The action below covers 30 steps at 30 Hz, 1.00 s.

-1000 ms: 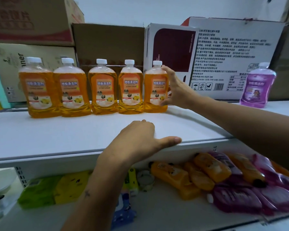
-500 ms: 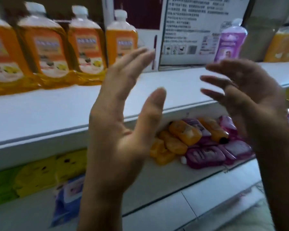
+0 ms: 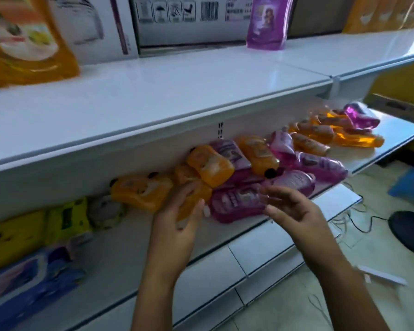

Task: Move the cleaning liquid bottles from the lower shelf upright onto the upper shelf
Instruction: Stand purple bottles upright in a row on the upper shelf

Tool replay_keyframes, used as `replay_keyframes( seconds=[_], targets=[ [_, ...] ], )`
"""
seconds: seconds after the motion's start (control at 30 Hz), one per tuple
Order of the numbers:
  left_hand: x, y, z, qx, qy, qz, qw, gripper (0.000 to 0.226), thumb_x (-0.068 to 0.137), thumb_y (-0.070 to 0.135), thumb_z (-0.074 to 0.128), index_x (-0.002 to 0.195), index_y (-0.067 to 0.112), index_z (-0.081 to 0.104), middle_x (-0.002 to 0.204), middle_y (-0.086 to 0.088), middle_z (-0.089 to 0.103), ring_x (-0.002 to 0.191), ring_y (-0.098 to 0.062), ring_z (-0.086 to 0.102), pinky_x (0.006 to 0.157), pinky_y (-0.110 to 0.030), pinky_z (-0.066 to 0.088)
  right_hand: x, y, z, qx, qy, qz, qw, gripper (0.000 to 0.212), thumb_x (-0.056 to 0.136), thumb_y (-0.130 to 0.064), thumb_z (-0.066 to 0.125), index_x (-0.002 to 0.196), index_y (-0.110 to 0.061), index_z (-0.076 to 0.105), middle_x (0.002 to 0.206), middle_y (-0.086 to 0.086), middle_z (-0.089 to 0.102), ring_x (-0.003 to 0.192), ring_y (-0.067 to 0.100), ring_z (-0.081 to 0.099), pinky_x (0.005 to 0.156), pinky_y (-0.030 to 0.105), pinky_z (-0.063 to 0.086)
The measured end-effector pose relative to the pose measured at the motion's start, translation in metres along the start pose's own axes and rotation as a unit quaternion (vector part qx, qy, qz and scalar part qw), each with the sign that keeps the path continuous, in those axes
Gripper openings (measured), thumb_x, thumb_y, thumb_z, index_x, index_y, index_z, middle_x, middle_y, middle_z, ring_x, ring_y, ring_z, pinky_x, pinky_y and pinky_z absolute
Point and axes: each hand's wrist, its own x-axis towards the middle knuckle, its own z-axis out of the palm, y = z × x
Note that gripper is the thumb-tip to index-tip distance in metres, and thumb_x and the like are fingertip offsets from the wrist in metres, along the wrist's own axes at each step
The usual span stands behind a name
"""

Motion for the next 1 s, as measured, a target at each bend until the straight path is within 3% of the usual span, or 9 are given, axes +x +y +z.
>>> replay_keyframes(
  seconds=[0.07,0.17,0.23,0.3,0.4,0.57,0.73,0.9,1.0],
  targets=[
    [0.008,-0.02,0.023,0.046,0.004,-0.017,0.999,0.034,0.099,0.016,0.058,0.111,0.049,0.059,0.113,0.04,0.059,0.109,0.015,0.055,0.084,-0.001,0.041,0.021,0.022,-0.013,0.0,-0.011,0.039,0.999,0.027,0.088,-0.015,0.071,0.113,-0.024,0.07,0.111,-0.005,0.075,0.107,0.01,0.069,0.079,0.013,0.053],
    [0.014,-0.049,0.064,0.152,-0.035,-0.045,0.987,0.024,0.1,0.031,0.055,0.115,0.051,0.053,0.116,0.047,0.049,0.114,0.019,0.047,0.087,-0.002,0.037,0.056,0.053,-0.027,-0.056,-0.001,0.059,0.997,0.022,0.088,-0.013,0.073,0.105,-0.027,0.07,0.101,-0.006,0.075,0.102,0.008,0.069,0.077,0.017,0.055],
    [0.013,-0.068,0.088,0.233,-0.058,-0.065,0.969,0.03,0.099,0.035,0.056,0.128,0.04,0.051,0.124,0.037,0.046,0.124,0.006,0.043,0.096,-0.014,0.038,0.078,0.068,-0.032,-0.139,-0.01,0.048,0.989,0.022,0.088,-0.018,0.073,0.106,-0.031,0.069,0.1,-0.013,0.072,0.099,0.003,0.067,0.079,0.02,0.055],
    [0.01,-0.086,0.109,0.313,-0.079,-0.079,0.943,0.051,0.096,0.029,0.062,0.143,0.026,0.045,0.145,0.013,0.042,0.14,-0.013,0.03,0.11,-0.033,0.034,0.098,0.078,-0.038,-0.194,-0.047,0.006,0.98,0.021,0.089,-0.026,0.072,0.109,-0.031,0.069,0.1,-0.016,0.07,0.096,-0.003,0.065,0.076,0.02,0.053],
    [0.007,-0.101,0.129,0.363,-0.082,-0.068,0.926,0.075,0.089,0.026,0.07,0.153,0.018,0.033,0.161,-0.001,0.025,0.151,-0.02,0.007,0.122,-0.045,0.011,0.128,0.081,-0.043,-0.265,-0.168,-0.046,0.948,0.027,0.09,-0.031,0.07,0.116,-0.025,0.068,0.101,-0.018,0.066,0.091,-0.011,0.061,0.074,0.009,0.046],
    [0.006,-0.107,0.145,0.37,0.028,-0.099,0.923,0.082,0.076,0.019,0.081,0.148,0.013,0.042,0.155,-0.005,0.038,0.146,-0.027,0.024,0.12,-0.046,0.019,0.159,0.08,-0.047,-0.439,-0.392,-0.093,0.803,0.055,0.089,-0.035,0.071,0.139,-0.02,0.054,0.139,0.001,0.054,0.129,0.018,0.047,0.108,0.035,0.038],
    [0.004,-0.107,0.143,0.33,0.07,-0.095,0.937,0.072,0.068,-0.001,0.073,0.137,0.01,0.056,0.144,-0.007,0.052,0.139,-0.03,0.038,0.117,-0.044,0.029,0.162,0.078,-0.048,-0.456,-0.413,-0.109,0.781,0.068,0.083,-0.047,0.073,0.142,-0.023,0.05,0.142,0.0,0.05,0.131,0.022,0.041,0.109,0.039,0.036],
    [-0.004,-0.104,0.149,0.279,0.107,-0.123,0.946,0.071,0.071,-0.012,0.071,0.137,0.011,0.056,0.147,-0.005,0.047,0.141,-0.022,0.034,0.117,-0.04,0.031,0.144,0.081,-0.039,-0.493,-0.395,-0.119,0.766,0.074,0.084,-0.055,0.067,0.146,-0.026,0.04,0.15,0.001,0.045,0.14,0.024,0.036,0.115,0.042,0.026],
    [0.007,-0.092,0.169,0.117,0.219,-0.171,0.954,0.067,0.082,-0.018,0.061,0.141,0.011,0.048,0.146,-0.009,0.045,0.135,-0.02,0.044,0.111,-0.04,0.042,0.137,0.079,-0.034,-0.503,-0.381,-0.107,0.768,0.073,0.089,-0.047,0.065,0.149,-0.019,0.035,0.151,0.008,0.041,0.14,0.03,0.034,0.115,0.042,0.024]
  ],
)
